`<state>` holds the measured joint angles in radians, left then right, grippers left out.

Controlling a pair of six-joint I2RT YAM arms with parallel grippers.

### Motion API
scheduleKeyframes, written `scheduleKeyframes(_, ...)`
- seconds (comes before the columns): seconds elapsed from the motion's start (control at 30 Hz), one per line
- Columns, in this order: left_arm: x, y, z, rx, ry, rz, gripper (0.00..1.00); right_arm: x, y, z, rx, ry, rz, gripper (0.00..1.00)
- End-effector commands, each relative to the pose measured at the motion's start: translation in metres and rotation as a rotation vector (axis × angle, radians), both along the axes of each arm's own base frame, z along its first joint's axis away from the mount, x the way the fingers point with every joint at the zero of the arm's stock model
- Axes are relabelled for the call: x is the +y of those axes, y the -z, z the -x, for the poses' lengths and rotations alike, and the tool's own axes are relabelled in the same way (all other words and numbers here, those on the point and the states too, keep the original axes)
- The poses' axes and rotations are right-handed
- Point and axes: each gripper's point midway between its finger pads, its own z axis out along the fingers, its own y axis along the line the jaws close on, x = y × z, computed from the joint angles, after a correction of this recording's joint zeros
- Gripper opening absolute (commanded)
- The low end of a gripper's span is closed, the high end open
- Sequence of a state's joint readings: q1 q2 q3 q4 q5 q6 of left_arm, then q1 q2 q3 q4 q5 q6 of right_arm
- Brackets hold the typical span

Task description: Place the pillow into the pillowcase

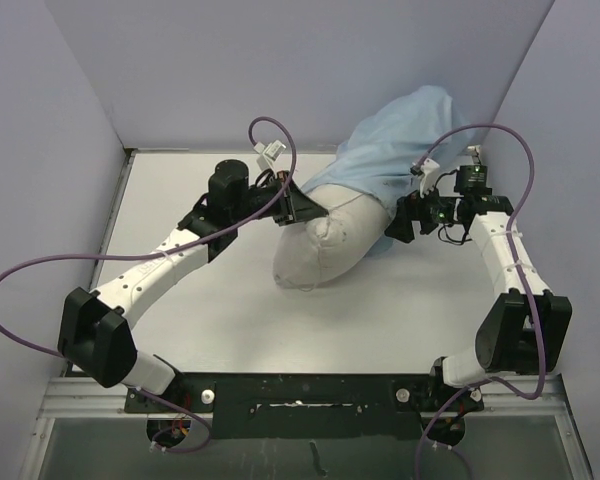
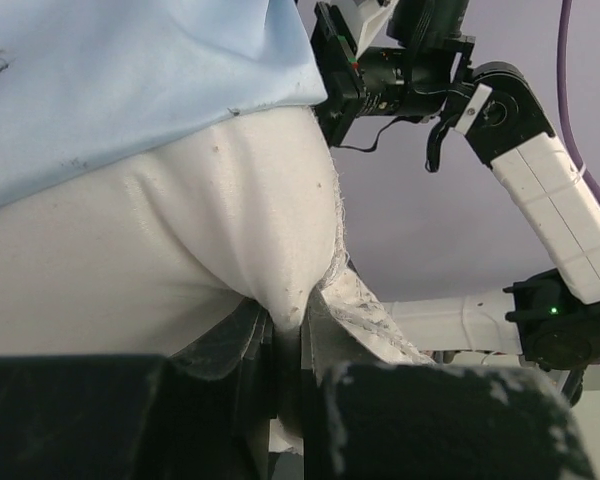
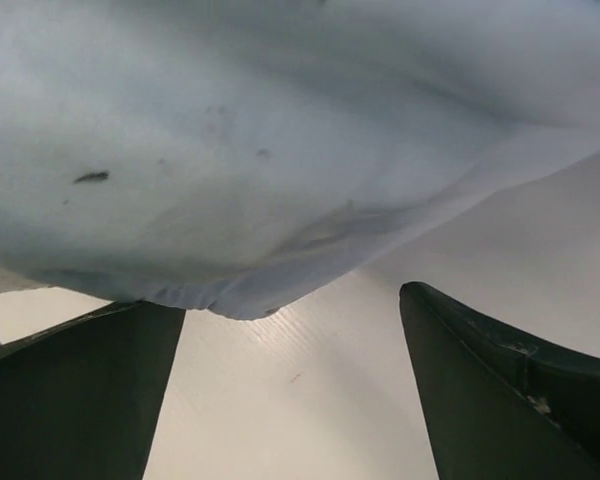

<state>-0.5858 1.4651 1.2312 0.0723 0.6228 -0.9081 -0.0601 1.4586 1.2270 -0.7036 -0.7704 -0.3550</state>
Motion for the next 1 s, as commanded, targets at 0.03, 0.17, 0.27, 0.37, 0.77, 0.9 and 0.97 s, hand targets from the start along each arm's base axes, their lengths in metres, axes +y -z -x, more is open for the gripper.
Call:
scheduleKeyframes(0.03,0.005,-0.076,0.014,-0.178,0.035,0.207,0.0,-0.012,-0.029,-0.033,-0.112,0.058,0.039,0.9)
scheduleKeyframes(0.17,0.006,-0.078,0.013,-0.174,0.03,0.224,0.0,0.0,-0.028,-0.042,-0.083,0.049,-0.008,0.79)
scheduleKeyframes(0.27,0.011,-0.078,0.013,-0.17,0.009,0.226,0.0,0.012,-0.038,-0.038,-0.09,0.003,-0.047,0.6)
scheduleKeyframes(0.37,0.021,-0.069,0.005,-0.149,-0.042,0.225,0.0,0.022,-0.058,-0.029,-0.113,-0.063,-0.082,0.27)
scheduleKeyframes(0.77,0.045,0.014,-0.042,0.012,-0.206,0.156,0.0,0.145,-0.208,0.062,-0.336,-0.681,-0.373,0.0)
scheduleKeyframes(0.9,0.046,0.046,-0.05,0.069,-0.245,0.136,0.0,0.17,-0.148,0.033,-0.204,-0.591,-0.289,0.01)
scheduleKeyframes(0.97,0.051,0.065,-0.053,0.099,-0.277,0.112,0.0,0.168,-0.114,0.018,-0.126,-0.521,-0.236,0.05)
